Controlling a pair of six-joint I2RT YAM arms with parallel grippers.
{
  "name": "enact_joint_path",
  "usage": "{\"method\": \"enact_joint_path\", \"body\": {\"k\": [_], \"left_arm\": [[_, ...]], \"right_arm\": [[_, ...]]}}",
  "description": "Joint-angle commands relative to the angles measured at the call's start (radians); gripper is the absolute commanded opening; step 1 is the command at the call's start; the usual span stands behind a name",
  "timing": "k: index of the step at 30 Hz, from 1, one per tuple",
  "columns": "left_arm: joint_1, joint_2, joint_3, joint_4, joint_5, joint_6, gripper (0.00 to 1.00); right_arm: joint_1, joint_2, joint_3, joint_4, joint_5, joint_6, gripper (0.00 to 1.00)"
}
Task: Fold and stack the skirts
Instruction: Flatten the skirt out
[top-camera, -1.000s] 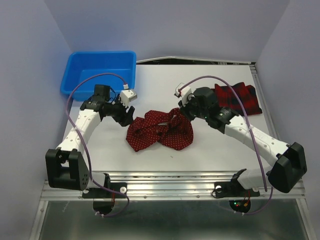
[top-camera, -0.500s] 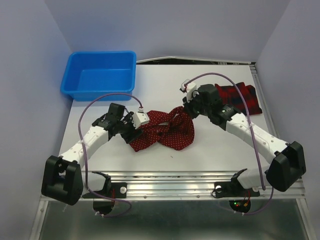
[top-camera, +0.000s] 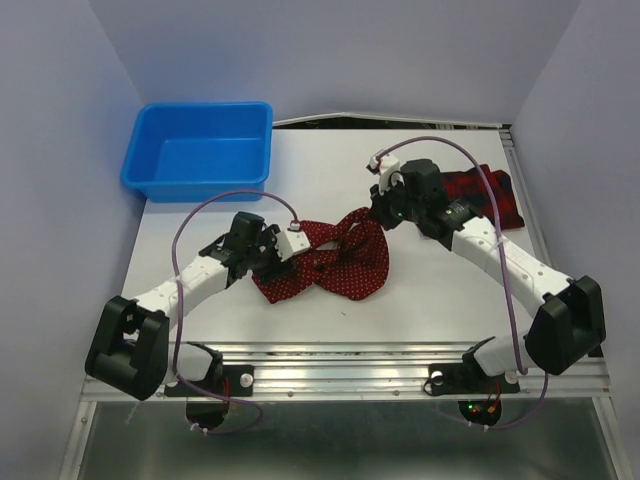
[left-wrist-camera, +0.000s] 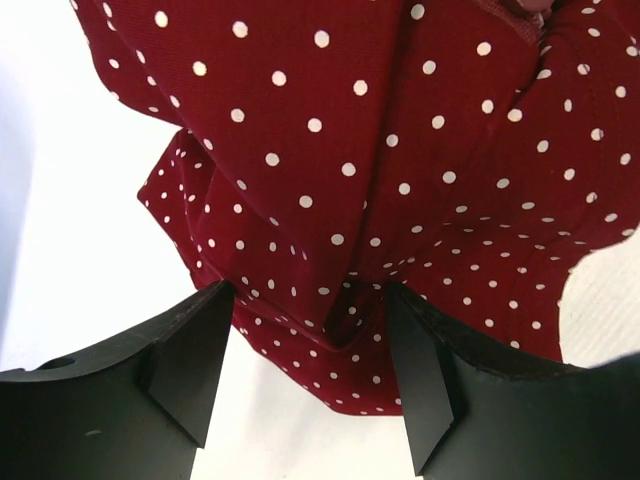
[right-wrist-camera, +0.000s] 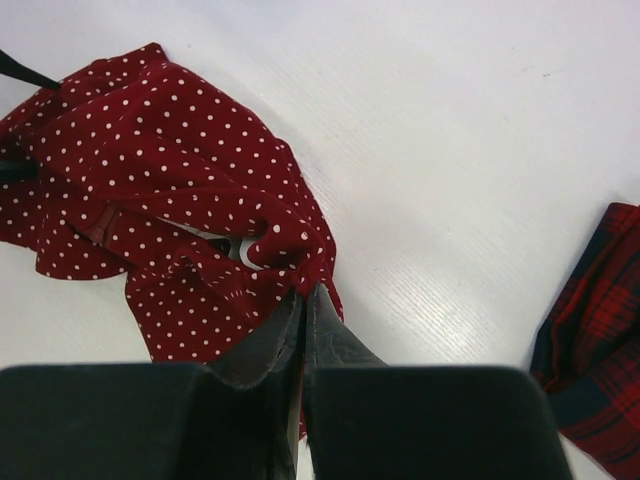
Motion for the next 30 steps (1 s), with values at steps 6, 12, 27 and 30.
{"method": "enact_joint_path", "body": {"k": [6,12,27,30], "left_arm": [[-0.015,-0.041,-0.061,0.060,0.016,0.033,0.76],[-0.028,-0.072,-0.099,0.083,0.000,0.048,0.77],[0.008,-0.122,0.032,0.075,-0.095,-0.079,0.19],[0.022,-0.139,0.094,0.008,-0.057,-0.091,0.15]], "right_arm": [[-0.031,0.010,0.082,0.013,-0.035,0.037,0.01],[-0.031,0.028,0.099,0.010,-0.044,0.040,0.01],[-0.090,-0.010,0.096,-0.019,-0.053,0.022,0.01],[-0.103,-0.027,0.093,-0.024,-0.060,0.022,0.01]]}}
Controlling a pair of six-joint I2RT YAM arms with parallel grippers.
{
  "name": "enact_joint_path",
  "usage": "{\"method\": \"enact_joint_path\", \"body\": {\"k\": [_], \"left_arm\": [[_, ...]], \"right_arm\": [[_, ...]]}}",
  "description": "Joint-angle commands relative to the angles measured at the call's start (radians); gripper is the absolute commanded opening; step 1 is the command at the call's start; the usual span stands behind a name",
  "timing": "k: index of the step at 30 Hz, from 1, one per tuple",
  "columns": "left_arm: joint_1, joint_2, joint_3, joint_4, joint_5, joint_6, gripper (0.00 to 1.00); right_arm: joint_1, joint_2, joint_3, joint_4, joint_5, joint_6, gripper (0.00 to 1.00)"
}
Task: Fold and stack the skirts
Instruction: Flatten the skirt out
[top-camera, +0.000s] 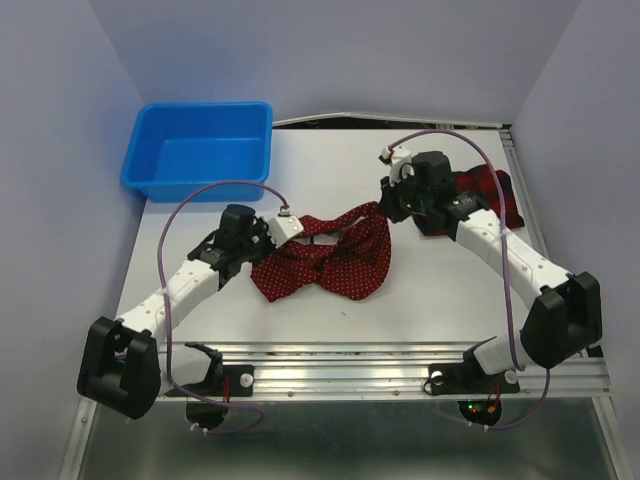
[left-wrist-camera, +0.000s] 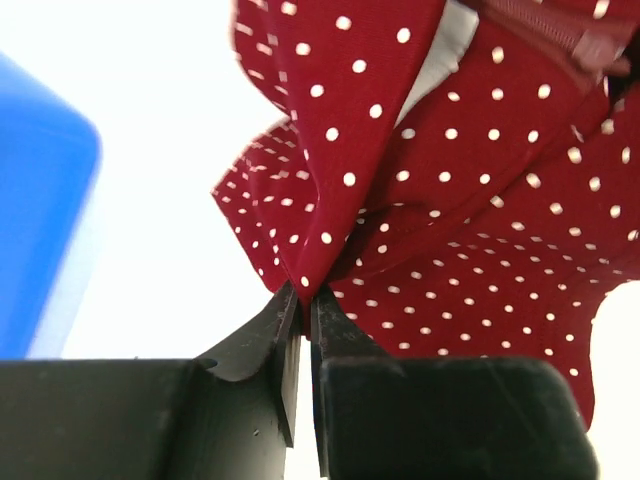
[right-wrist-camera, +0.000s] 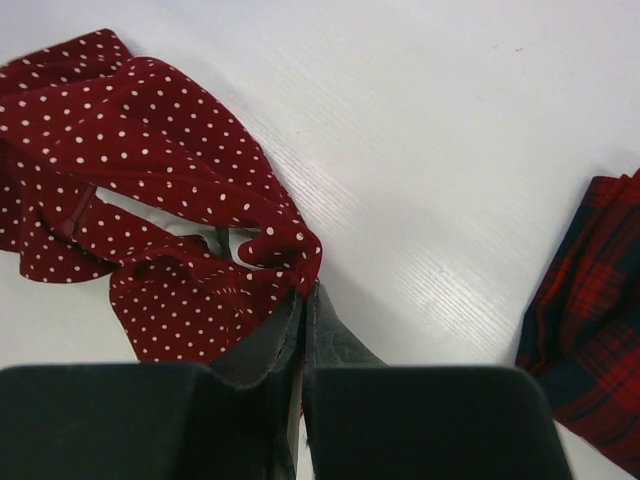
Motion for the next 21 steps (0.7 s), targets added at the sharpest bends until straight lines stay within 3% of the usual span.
{"method": "enact_joint_path", "body": {"k": [1,5,8,13,19,21], "left_arm": [[0.014,-0.056,0.120,-0.073,0.042,-0.038,0.14],[0.035,-0.043,0.225,-0.166,0.068,-0.041,0.00],[0.081,-0.011,0.360,-0.286,0.144,-0.013,0.00],[0.097,0.022,0.460,-0.551,0.255,0.109,0.00],[0.109,0.078,0.442,-0.847,0.348,0.258,0.00],[0.119,0.113,0.439,-0.880,0.379,0.284,0.00]], "right_arm": [[-0.038,-0.062,0.055,0.004,-0.014,-0.010,0.01],[-0.076,-0.082,0.060,-0.002,-0.025,-0.013,0.01],[-0.116,-0.092,0.086,-0.022,-0.042,-0.024,0.01],[-0.171,-0.128,0.086,-0.079,-0.102,-0.096,0.01],[-0.172,-0.150,-0.061,-0.125,-0.163,-0.229,0.01],[-0.172,-0.138,-0.095,-0.125,-0.171,-0.257,0.01]]}}
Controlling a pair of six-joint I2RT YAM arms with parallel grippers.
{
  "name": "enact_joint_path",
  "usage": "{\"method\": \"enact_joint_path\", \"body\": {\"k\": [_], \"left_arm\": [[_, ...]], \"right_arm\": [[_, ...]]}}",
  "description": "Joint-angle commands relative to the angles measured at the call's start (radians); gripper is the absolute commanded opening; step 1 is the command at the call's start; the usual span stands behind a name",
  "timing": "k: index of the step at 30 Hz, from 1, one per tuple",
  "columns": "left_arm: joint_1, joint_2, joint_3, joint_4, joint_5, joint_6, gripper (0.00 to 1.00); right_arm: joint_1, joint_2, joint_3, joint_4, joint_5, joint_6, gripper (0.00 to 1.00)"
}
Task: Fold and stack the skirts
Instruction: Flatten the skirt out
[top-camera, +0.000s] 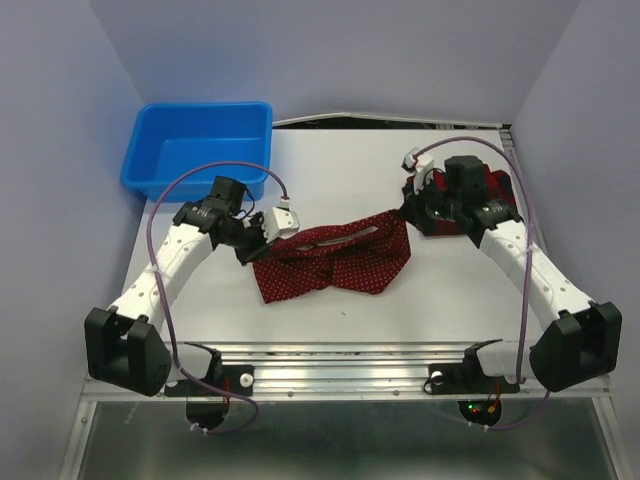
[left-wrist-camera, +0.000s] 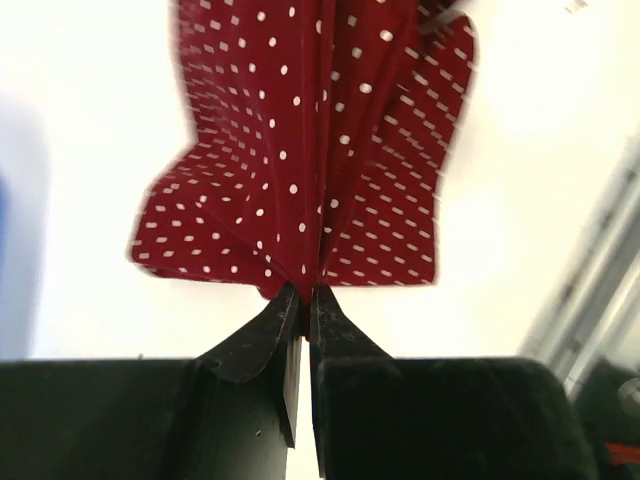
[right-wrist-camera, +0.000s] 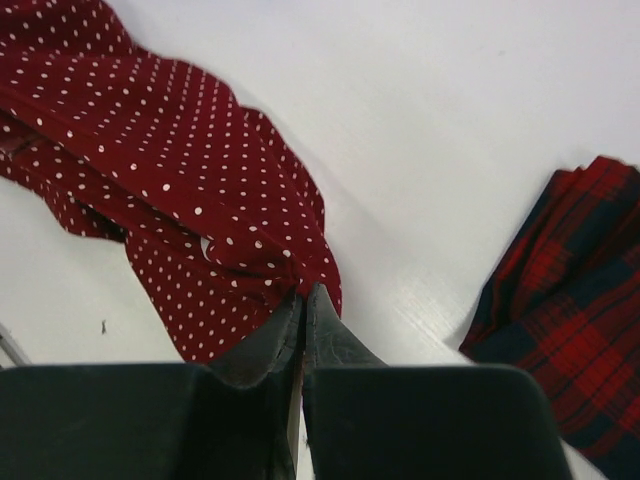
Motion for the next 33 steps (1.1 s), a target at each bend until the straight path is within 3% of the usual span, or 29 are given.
{"method": "enact_joint_path", "body": {"k": [1,4,7,8,10,11,12,15,17,19,25,33], "left_arm": [[0.025,0.092,0.001,-0.230,0.099,0.128,0.00],[0.038,0.195,0.016,-0.204,0.122,0.119,0.00],[0.043,0.292,0.067,-0.155,0.144,0.107,0.07],[0.045,0.319,0.088,-0.149,0.160,0.094,0.20],[0.066,0.379,0.160,-0.148,0.188,0.087,0.29],[0.080,0.387,0.179,-0.128,0.203,0.067,0.41],[0.110,0.387,0.205,-0.106,0.226,0.059,0.48],[0.141,0.334,0.194,-0.076,0.231,0.068,0.55],[0.146,0.274,0.145,-0.025,0.207,0.080,0.71],[0.146,0.171,0.050,-0.005,0.200,0.139,0.79],[0.135,-0.019,-0.152,0.122,0.165,0.188,0.80],[0.077,-0.113,-0.352,0.337,0.039,0.275,0.80]], "right_arm": [[-0.008,0.028,-0.078,-0.029,-0.044,-0.098,0.01],[-0.008,0.077,-0.078,-0.029,-0.104,-0.109,0.01],[-0.008,0.110,-0.072,-0.036,-0.145,-0.112,0.01],[-0.008,0.127,-0.070,-0.039,-0.167,-0.115,0.01],[-0.008,0.143,-0.069,-0.049,-0.178,-0.117,0.01],[-0.008,0.159,-0.067,-0.051,-0.181,-0.117,0.01],[-0.008,0.166,-0.066,-0.051,-0.175,-0.115,0.01],[-0.008,0.199,-0.058,-0.051,-0.159,-0.112,0.01],[-0.008,0.222,-0.049,-0.049,-0.147,-0.101,0.01],[-0.008,0.252,-0.032,-0.046,-0.139,-0.094,0.01],[-0.008,0.302,-0.012,-0.039,-0.133,-0.061,0.01],[-0.008,0.311,-0.001,-0.042,-0.104,-0.051,0.01]]}}
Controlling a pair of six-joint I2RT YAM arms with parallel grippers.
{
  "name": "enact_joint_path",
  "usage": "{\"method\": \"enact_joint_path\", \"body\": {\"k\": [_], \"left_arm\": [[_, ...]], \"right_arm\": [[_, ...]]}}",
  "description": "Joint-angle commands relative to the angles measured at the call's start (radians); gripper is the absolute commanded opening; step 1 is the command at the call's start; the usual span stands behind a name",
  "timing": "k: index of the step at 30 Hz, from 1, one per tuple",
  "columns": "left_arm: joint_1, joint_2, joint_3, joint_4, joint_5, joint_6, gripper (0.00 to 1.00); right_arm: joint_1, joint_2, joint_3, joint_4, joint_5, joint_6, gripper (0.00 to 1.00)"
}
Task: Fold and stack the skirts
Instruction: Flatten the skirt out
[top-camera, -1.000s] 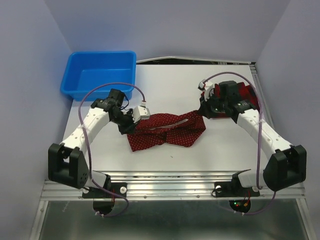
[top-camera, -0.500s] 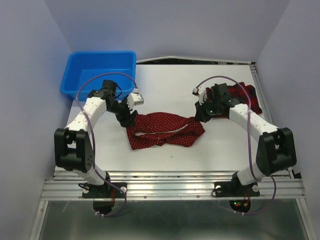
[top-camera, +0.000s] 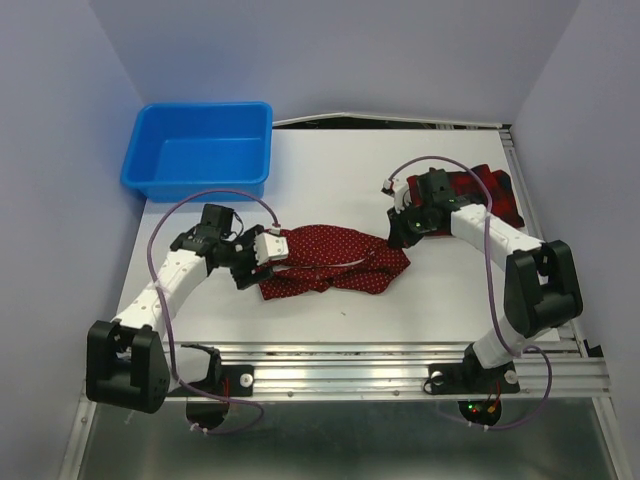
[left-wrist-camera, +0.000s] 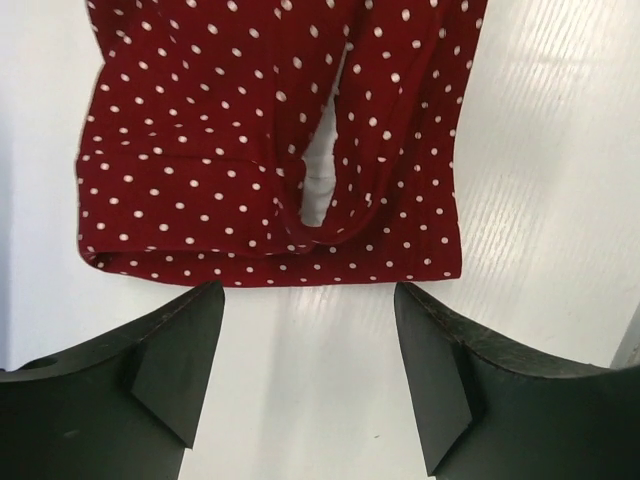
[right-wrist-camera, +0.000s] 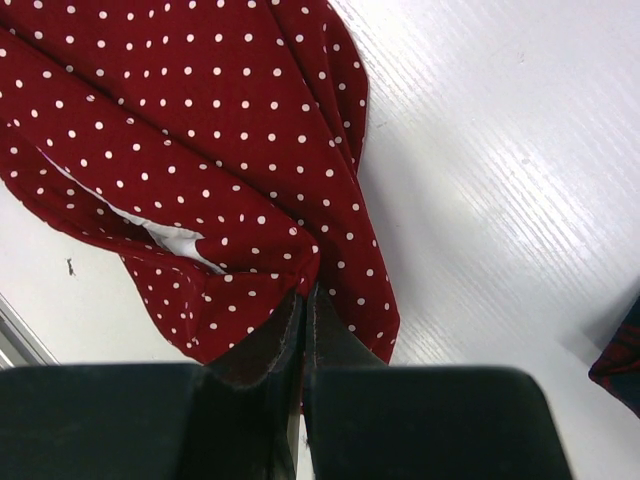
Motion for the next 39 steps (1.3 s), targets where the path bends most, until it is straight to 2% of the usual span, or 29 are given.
{"method": "enact_joint_path", "body": {"k": [1,11,13,16,19,20,22,23,24,29,32,39], "left_arm": [[-0.028,-0.075,-0.095,0.172,-0.059,0.053,0.81],[-0.117,-0.046,-0.166,0.348,-0.085,0.010,0.82],[-0.148,-0.025,-0.167,0.355,-0.087,0.009,0.80],[-0.168,0.017,-0.160,0.370,-0.087,0.001,0.72],[-0.162,0.048,-0.115,0.382,-0.099,-0.071,0.41],[-0.151,0.048,-0.101,0.370,-0.096,-0.107,0.25],[-0.121,0.038,-0.043,0.359,-0.065,-0.152,0.14],[-0.075,0.035,-0.019,0.350,-0.047,-0.172,0.03],[-0.055,0.034,0.012,0.315,-0.020,-0.192,0.00],[0.022,0.049,0.247,0.179,0.042,-0.310,0.00],[0.033,0.084,0.387,0.087,0.085,-0.336,0.00],[0.039,0.071,0.537,0.051,0.084,-0.465,0.00]], "right_arm": [[-0.007,-0.012,0.064,0.010,0.020,0.010,0.01],[-0.007,-0.009,0.066,0.008,0.026,0.015,0.01],[-0.007,-0.012,0.067,0.008,0.029,0.016,0.01],[-0.007,-0.015,0.069,0.008,0.038,0.022,0.01],[-0.016,-0.030,0.070,0.007,0.047,0.021,0.01],[-0.025,-0.047,0.070,0.007,0.053,0.016,0.01],[-0.055,-0.070,0.070,0.007,0.056,0.012,0.01],[-0.068,-0.081,0.073,0.005,0.056,0.009,0.01],[-0.085,-0.096,0.076,0.004,0.049,0.002,0.01],[-0.191,-0.208,0.124,-0.010,-0.040,-0.014,0.01],[-0.191,-0.265,0.152,-0.012,-0.094,-0.036,0.01],[-0.200,-0.346,0.242,-0.006,-0.048,-0.048,0.01]]}}
